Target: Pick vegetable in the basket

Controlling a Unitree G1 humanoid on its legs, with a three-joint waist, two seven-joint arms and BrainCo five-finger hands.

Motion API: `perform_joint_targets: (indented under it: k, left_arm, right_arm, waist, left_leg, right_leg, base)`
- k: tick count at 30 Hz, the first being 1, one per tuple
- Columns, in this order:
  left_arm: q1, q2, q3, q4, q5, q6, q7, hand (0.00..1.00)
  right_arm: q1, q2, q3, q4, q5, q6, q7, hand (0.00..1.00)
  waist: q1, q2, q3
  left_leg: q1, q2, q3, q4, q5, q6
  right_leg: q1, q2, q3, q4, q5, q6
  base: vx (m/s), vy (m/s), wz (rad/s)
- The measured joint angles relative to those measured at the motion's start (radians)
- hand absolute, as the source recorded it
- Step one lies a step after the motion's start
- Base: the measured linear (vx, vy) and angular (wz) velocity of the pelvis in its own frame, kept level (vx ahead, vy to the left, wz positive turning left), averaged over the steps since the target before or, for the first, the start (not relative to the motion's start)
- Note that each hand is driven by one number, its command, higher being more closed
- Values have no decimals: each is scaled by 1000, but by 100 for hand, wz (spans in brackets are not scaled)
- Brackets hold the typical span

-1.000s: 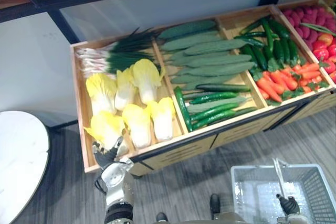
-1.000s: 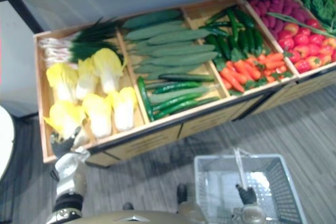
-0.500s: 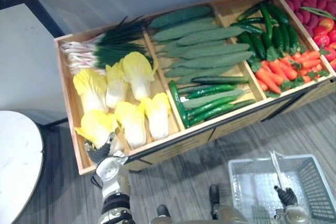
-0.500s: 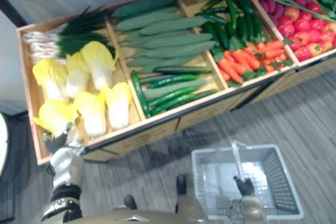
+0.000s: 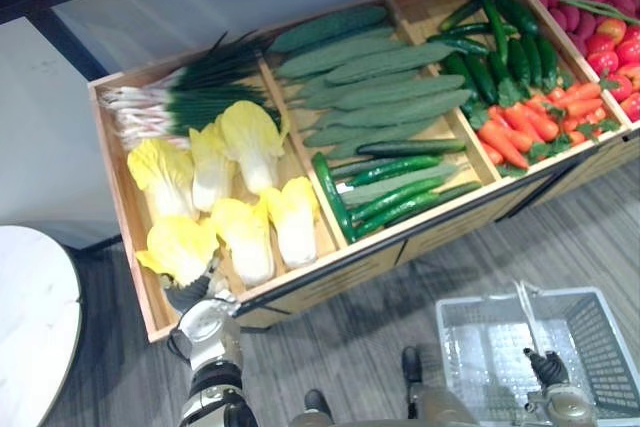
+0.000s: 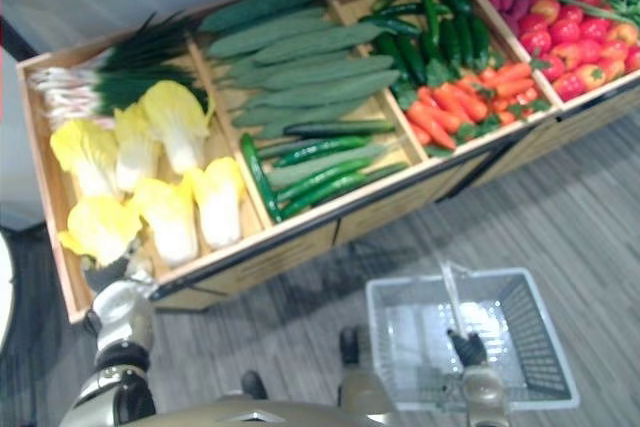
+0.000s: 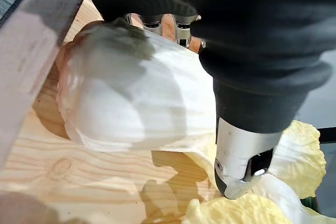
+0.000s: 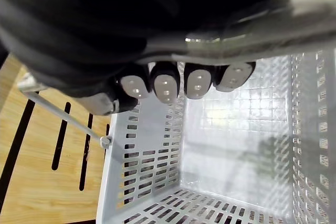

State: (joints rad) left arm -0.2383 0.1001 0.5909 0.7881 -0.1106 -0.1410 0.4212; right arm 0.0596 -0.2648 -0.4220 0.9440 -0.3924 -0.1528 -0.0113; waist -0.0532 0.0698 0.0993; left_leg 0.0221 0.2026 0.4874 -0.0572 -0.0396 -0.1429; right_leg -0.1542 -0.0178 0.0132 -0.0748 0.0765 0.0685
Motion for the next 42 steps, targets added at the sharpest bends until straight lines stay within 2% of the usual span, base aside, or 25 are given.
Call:
perform_joint_targets:
  k: [9, 13, 22, 23, 25, 32, 39, 42]
  left_arm:
    - [-5, 25, 119, 92, 17, 2, -45, 0]
    - [1, 21, 158, 93, 30, 20, -64, 0]
    - [64, 32, 129, 91, 250, 22, -90, 0]
    - [74, 37, 115, 91, 284, 23, -102, 100]
    - [87, 54, 99, 92, 333, 29, -131, 100]
    - [125, 118, 21, 93, 440, 61, -163, 100]
    - [120, 154, -35, 123, 470, 66, -170, 100]
    - [115, 167, -40, 134, 478, 78, -198, 100]
  right_arm:
    - [-29, -23, 0, 16, 0, 0, 18, 100]
    - [-29, -31, 0, 15, 0, -1, 21, 100]
    - [-50, -37, 43, 9, 0, -1, 44, 100]
    - [-56, -39, 52, 7, 0, -1, 45, 100]
    - [-63, -46, 72, -3, 0, -1, 46, 100]
    - [-79, -64, 139, -25, -1, -6, 64, 100]
    - [-83, -72, 162, -26, -2, -15, 66, 100]
    - [-79, -72, 162, -25, -1, -15, 67, 100]
  waist:
    - [-2, 19, 9]
    - [-3, 23, 11]
    - [0, 29, 7]
    - [0, 30, 6]
    - [0, 40, 1]
    - [0, 46, -2]
    - [-2, 46, -4]
    - [-7, 45, -17]
  left_leg:
    - [15, 3, 33, 26, 0, 0]
    - [16, 7, 53, 26, 0, -1]
    - [12, 18, 84, 40, -1, -3]
    - [9, 18, 86, 46, -1, -3]
    - [-7, 20, 103, 50, -2, -4]
    - [-18, 29, 130, 59, -12, -18]
    - [-18, 28, 130, 58, -15, -23]
    - [-16, 27, 128, 57, -15, -23]
  right_leg:
    - [-1, 8, 44, -2, 0, -1]
    - [-3, 9, 52, -10, 0, 0]
    - [-19, 20, 79, -9, -1, -1]
    - [-23, 20, 82, -8, -1, -2]
    - [-46, 21, 89, 0, -1, -2]
    - [-67, 30, 102, 11, 5, -5]
    - [-65, 28, 99, 7, 17, -4]
    - [-60, 25, 92, 7, 20, -3]
  base:
    - [7, -46, -16]
    - [-5, -45, -9]
    - [-10, -57, -10]
    - [-27, -42, -6]
    - [-48, -49, -12]
    - [-50, -52, -7]
    - [-69, -38, 1]
    - [-75, -44, 7]
